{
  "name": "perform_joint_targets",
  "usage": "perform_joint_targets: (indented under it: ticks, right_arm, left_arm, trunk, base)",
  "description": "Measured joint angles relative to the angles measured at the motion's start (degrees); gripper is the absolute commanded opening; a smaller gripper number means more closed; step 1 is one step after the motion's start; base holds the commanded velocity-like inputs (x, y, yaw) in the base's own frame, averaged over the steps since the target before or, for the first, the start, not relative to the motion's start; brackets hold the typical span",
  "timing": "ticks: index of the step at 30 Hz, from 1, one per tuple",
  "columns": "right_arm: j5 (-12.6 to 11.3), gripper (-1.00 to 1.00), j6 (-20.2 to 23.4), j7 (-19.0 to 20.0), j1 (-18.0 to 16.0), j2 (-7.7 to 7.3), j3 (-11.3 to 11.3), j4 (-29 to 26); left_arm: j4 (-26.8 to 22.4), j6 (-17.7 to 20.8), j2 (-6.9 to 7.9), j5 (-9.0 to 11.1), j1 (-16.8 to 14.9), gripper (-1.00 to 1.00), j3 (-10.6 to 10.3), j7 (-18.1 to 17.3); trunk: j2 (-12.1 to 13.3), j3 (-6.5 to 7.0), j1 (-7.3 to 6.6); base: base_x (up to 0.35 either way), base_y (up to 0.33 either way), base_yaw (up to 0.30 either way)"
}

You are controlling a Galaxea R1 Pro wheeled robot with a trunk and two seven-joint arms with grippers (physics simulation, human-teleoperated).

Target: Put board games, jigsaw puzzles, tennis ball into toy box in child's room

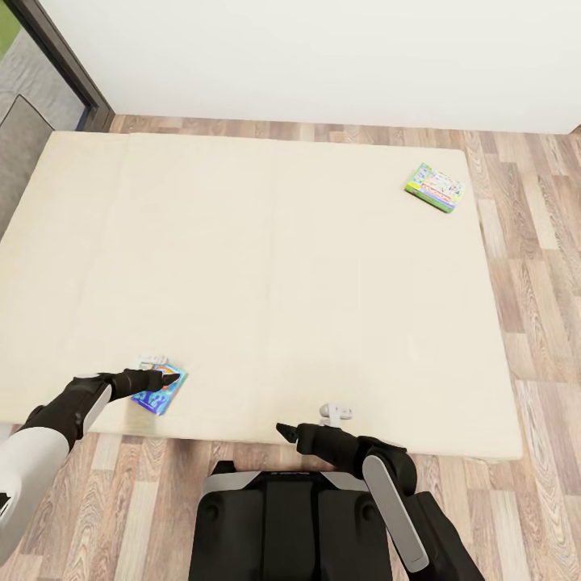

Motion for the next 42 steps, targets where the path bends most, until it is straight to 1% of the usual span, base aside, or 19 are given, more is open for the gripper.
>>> perform_joint_targets:
  ticks: [6, 21, 31, 42]
  right_arm:
    - [-0.07, 1.00, 0.13, -0.06, 0.00, 0.17, -0.06, 0.02]
    - [-0.14, 1.00, 0.03, -0.03, 0.00, -0.09, -0.08, -0.03]
    - [-0.16, 1.00, 0.03, -0.06, 0.00, -0.08, -0.08, -0.02]
    - [-0.21, 1.00, 0.03, -0.03, 0.00, -0.08, -0.08, 0.04]
  left_arm:
    - [0.00, 0.00, 0.00, -0.01, 0.00, 1.00, 0.00, 0.00]
    - [0.00, 0.45, 0.08, 0.01, 0.00, 1.00, 0.23, -0.06]
    - [0.00, 1.45, 0.32, 0.08, 0.00, 1.00, 0.66, -0.06]
    - [-0.01, 1.71, 0.50, 0.15, 0.00, 1.00, 0.88, -0.07]
  trunk:
    - [0.00, 0.00, 0.00]
    - [0.00, 0.00, 0.00]
    - [0.00, 0.00, 0.00]
    - [0.00, 0.00, 0.00]
  base:
    - [0.000, -0.027, 0.000]
    - [0.000, -0.059, 0.000]
    - [0.000, -0.005, 0.000]
    - [-0.011, 0.010, 0.000]
